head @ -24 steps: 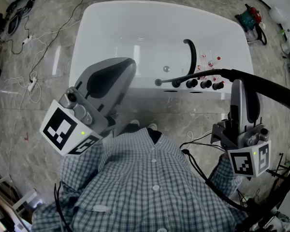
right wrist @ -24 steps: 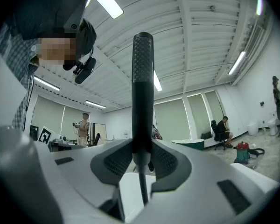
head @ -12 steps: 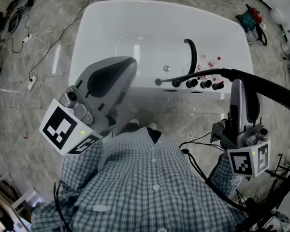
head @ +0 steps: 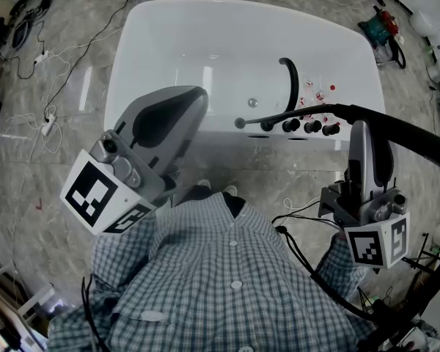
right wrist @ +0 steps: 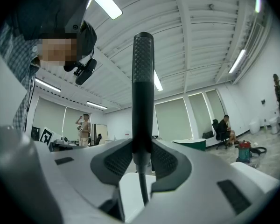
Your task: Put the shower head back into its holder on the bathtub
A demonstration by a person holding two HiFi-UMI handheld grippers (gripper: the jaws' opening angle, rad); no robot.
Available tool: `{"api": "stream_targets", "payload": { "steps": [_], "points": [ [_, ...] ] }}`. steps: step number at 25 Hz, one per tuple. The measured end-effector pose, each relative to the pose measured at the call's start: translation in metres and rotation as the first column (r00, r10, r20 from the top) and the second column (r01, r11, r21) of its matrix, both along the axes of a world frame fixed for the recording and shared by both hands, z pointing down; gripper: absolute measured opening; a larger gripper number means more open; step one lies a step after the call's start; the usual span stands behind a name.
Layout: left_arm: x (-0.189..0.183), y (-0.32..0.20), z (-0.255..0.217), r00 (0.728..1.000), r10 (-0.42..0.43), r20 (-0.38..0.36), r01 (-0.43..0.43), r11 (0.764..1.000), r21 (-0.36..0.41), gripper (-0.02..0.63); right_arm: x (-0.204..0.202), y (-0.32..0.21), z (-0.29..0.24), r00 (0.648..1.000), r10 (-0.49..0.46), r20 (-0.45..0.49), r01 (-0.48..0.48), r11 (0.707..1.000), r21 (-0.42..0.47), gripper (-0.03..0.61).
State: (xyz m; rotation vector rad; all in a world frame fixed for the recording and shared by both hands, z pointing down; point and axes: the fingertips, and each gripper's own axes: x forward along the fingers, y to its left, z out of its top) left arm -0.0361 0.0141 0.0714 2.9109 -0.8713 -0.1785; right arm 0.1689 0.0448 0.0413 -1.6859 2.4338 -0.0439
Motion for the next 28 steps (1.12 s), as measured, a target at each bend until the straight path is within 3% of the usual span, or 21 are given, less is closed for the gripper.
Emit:
{"api": "stream_targets", "payload": {
  "steps": [28],
  "points": [
    [-0.002, -0.002, 0.014, 1.000, -0.007, 0.005, 0.007, 0.999, -0.037, 0.008, -0.016, -0.010, 0.021, 0.997, -0.054, -0.048, 0.051, 0.997, -0.054, 0.121]
  ]
}}
